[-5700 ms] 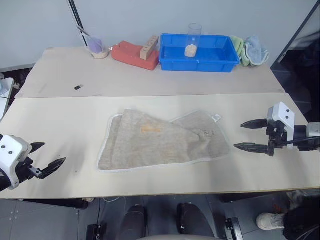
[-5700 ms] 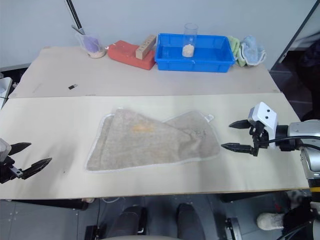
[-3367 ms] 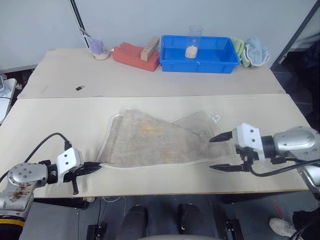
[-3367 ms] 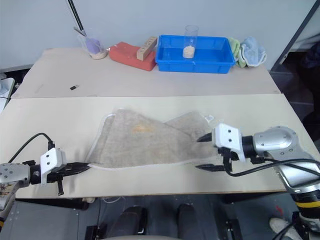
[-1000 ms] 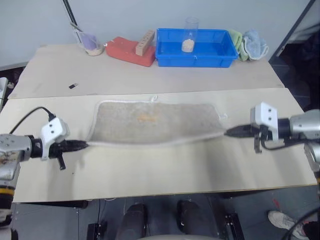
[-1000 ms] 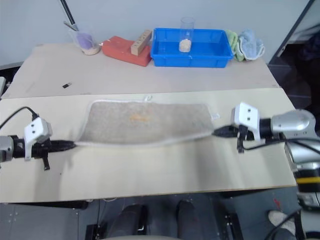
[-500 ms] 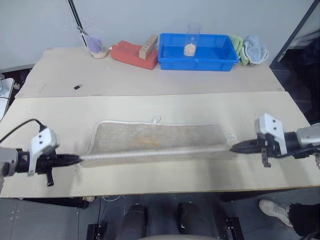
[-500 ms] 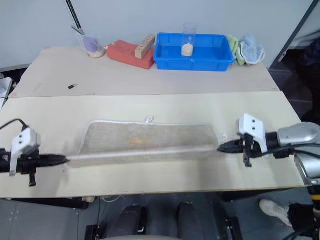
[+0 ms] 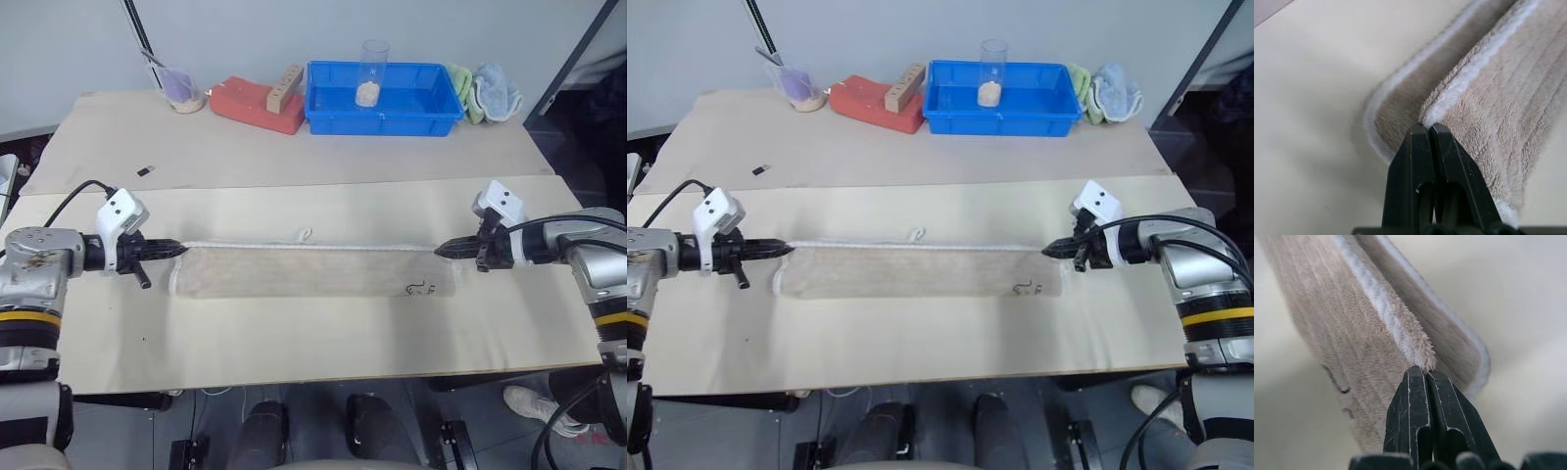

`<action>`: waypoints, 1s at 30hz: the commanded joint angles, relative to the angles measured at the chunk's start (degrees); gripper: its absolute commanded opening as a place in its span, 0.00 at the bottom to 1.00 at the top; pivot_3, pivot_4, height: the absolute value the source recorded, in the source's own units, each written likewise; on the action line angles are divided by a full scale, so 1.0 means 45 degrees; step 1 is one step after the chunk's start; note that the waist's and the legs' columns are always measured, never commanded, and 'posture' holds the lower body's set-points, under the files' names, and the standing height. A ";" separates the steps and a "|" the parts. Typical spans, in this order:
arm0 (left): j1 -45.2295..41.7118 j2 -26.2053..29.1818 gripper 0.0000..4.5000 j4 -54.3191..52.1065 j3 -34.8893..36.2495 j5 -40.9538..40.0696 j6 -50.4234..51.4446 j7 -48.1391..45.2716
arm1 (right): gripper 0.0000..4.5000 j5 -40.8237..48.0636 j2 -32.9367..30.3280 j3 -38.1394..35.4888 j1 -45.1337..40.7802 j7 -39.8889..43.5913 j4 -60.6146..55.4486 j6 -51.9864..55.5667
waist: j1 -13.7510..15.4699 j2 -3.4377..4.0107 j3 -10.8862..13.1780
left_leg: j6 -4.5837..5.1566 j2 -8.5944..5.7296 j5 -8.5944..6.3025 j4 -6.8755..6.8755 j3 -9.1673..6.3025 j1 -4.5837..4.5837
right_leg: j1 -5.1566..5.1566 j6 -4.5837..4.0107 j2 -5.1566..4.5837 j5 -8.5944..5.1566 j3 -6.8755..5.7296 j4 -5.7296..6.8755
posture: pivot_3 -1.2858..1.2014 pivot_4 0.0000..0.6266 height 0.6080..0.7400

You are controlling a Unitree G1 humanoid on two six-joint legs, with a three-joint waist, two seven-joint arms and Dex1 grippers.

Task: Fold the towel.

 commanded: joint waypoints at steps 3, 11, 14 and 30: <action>-0.0797 -0.0218 0.00 0.0880 -0.0084 0.0576 -0.0728 0.0469 | 0.01 -0.0417 0.0345 -0.0273 -0.0894 -0.0544 0.0803 -0.0056 | -0.0037 0.0000 0.0000 | 0.0000 0.0001 0.0000 0.0001 0.0001 0.0003 | 0.0001 0.0002 0.0000 0.0002 0.0001 0.0001 | 0.52 0.24 1.00; -0.0986 -0.0517 0.52 0.1494 0.0097 0.0946 -0.1516 0.1367 | 0.45 -0.0631 0.0792 -0.1041 -0.1399 -0.2126 0.1316 -0.0529 | -0.0021 0.0000 0.0000 | 0.0000 -0.0002 0.0000 0.0000 0.0000 -0.0003 | -0.0003 0.0007 -0.0007 0.0005 0.0001 0.0007 | 0.52 0.24 1.00; -0.1059 -0.0481 0.85 0.1658 0.0237 0.1006 -0.2003 0.1744 | 0.69 -0.0454 0.0789 -0.1511 -0.1376 -0.2576 0.1080 -0.0410 | -0.0013 0.0000 0.0000 | -0.0001 -0.0006 0.0001 0.0001 0.0001 -0.0001 | -0.0003 0.0009 -0.0016 0.0006 0.0001 0.0007 | 0.52 0.24 1.00; 0.1949 -0.0501 1.00 -0.8900 -0.0003 -0.2772 -0.0066 -0.0816 | 0.99 0.0884 0.2602 -0.5062 0.5368 -0.7042 -0.6622 0.2389 | 0.0019 -0.0002 -0.0005 | 0.0004 -0.0009 -0.0002 0.0004 -0.0006 -0.0028 | 0.0014 0.0051 -0.0055 0.0028 0.0023 -0.0008 | 0.52 0.24 1.00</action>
